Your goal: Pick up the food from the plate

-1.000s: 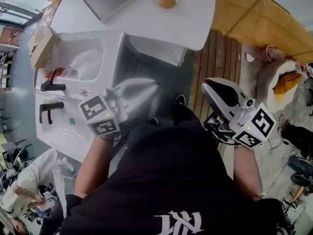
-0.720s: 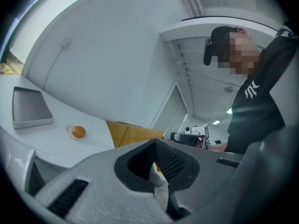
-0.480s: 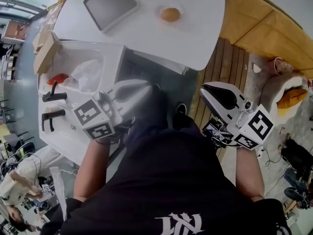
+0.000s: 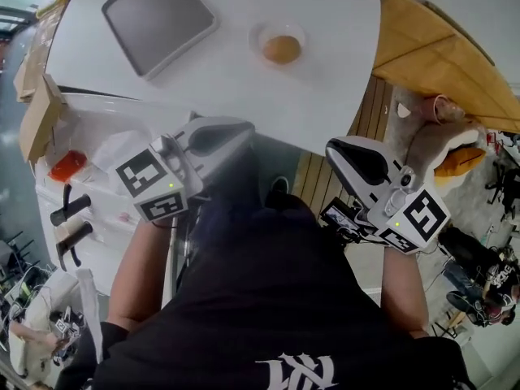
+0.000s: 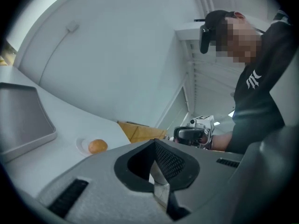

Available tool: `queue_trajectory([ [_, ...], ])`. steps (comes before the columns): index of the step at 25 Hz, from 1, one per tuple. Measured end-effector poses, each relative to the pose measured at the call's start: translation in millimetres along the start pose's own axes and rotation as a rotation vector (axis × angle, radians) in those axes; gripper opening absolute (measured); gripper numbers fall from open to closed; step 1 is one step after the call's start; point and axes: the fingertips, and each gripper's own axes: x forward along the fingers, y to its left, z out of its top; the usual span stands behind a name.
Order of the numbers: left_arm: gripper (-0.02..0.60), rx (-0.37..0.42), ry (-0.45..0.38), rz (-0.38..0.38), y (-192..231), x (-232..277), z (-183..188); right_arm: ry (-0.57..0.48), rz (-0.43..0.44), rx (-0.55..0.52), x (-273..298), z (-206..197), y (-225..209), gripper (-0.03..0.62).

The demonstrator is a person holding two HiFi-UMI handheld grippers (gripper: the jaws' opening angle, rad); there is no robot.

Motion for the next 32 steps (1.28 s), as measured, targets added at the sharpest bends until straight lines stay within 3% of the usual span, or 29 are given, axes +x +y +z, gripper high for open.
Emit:
queue_trajectory([
  [4,0.005,0.022,0.010,-0.007,44,-2,16,0.014,0.076,-0.030,43,11,-14,0.032],
  [7,0.005,-0.030,-0.005,-0.029,59,-4,16,0.054,0.100,-0.048,62,18,-24,0.115],
  [10,0.005,-0.055,0.000,-0.043,74,4,12,0.067,0.115,-0.068,74,25,-41,0.141],
  [14,0.005,-0.079,0.023,-0.007,99,30,-5,0.080,0.151,-0.081,87,21,-81,0.164],
  [17,0.005,-0.112,0.001,0.026,117,52,-16,0.132,0.194,-0.129,98,0,-114,0.246],
  [20,0.005,-0.140,-0.030,0.076,136,66,-23,0.120,0.255,-0.158,116,-15,-145,0.279],
  [25,0.005,-0.063,0.072,0.158,152,87,-46,0.151,0.316,-0.241,143,-38,-186,0.316],
  [29,0.005,-0.048,0.066,0.201,167,93,-49,0.178,0.366,-0.331,161,-47,-204,0.333],
  [32,0.005,0.005,0.055,0.220,173,93,-44,0.172,0.375,-0.367,173,-50,-210,0.353],
])
